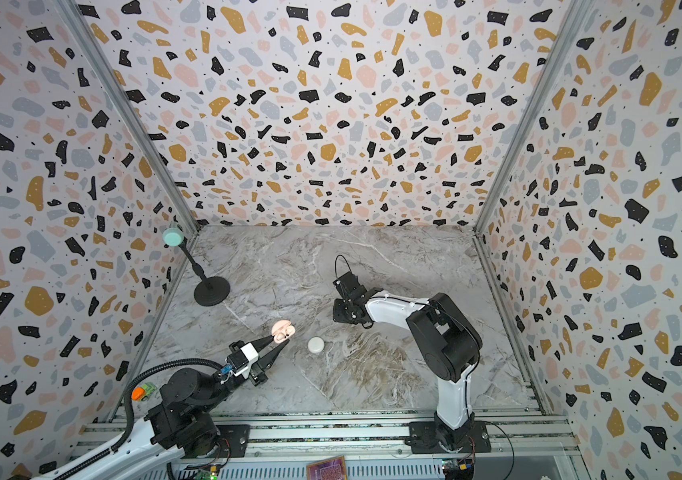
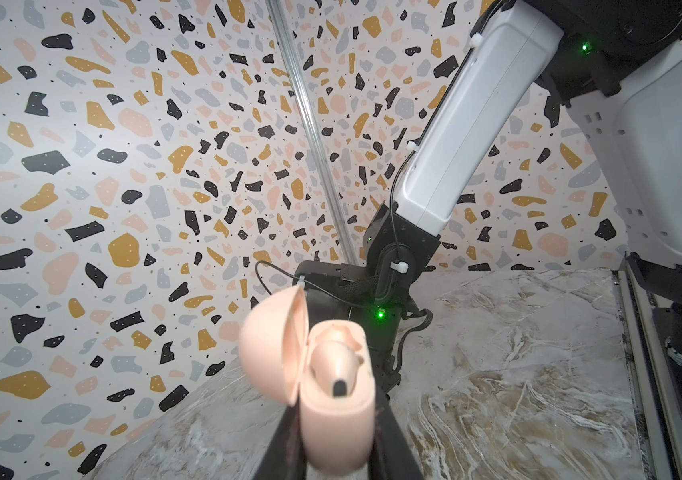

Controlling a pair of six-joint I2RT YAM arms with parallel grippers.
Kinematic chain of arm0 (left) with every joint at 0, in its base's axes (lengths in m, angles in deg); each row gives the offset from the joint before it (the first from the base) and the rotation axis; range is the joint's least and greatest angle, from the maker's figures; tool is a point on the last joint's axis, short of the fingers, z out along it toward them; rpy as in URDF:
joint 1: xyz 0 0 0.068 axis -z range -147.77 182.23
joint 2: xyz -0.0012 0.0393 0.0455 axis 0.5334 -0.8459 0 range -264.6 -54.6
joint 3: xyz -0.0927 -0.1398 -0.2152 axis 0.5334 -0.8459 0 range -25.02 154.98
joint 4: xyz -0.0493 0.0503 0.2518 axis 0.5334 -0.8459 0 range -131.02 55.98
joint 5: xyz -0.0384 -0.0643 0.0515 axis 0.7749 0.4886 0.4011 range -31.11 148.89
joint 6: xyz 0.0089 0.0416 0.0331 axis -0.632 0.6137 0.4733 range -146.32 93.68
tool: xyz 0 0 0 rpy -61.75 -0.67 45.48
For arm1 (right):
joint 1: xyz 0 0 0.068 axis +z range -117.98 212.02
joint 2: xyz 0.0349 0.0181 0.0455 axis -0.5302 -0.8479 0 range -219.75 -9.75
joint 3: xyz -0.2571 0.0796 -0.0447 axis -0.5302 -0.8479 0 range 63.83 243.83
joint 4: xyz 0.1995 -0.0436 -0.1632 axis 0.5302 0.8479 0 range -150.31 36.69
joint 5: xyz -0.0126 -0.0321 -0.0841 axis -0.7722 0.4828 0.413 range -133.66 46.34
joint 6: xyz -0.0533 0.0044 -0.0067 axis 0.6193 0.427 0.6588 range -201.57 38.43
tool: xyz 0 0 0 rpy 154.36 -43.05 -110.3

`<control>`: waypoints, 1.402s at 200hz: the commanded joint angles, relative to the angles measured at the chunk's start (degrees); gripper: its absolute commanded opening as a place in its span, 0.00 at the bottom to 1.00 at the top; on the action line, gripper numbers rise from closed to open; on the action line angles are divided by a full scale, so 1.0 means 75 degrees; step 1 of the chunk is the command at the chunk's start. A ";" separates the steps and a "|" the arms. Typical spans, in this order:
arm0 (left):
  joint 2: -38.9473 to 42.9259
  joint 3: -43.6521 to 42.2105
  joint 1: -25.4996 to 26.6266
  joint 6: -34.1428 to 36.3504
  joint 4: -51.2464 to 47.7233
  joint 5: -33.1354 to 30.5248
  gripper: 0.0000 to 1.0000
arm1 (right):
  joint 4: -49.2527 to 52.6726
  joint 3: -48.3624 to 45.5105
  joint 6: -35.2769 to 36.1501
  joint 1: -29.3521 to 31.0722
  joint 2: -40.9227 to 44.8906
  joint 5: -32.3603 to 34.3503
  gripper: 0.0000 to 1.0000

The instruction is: Insert the wireless bluetooth earbuds into the charging case

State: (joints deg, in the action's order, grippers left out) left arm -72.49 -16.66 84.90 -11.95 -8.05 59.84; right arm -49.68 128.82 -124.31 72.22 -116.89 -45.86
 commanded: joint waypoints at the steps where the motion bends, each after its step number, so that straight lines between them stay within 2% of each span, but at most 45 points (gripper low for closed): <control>1: 0.0005 -0.0077 -0.0037 -0.0022 0.0439 -0.0013 0.00 | 0.0120 -0.0339 -0.0134 -0.0109 0.0273 -0.0085 0.13; 36: -0.0023 -0.0076 -0.0037 -0.0018 0.0427 -0.0021 0.00 | -0.0171 -0.0585 -0.0149 -0.0242 0.0327 -0.0425 0.13; 280: -0.0079 -0.0077 -0.0031 0.0006 0.0426 -0.0042 0.00 | -0.1245 -0.1736 -0.0266 -0.0660 0.0942 -0.1116 0.13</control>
State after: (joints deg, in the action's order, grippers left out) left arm -73.01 -16.90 84.90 -11.95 -8.05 59.84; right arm -60.78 117.35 -125.77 67.83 -111.36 -53.86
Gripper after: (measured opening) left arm 0.232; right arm 0.130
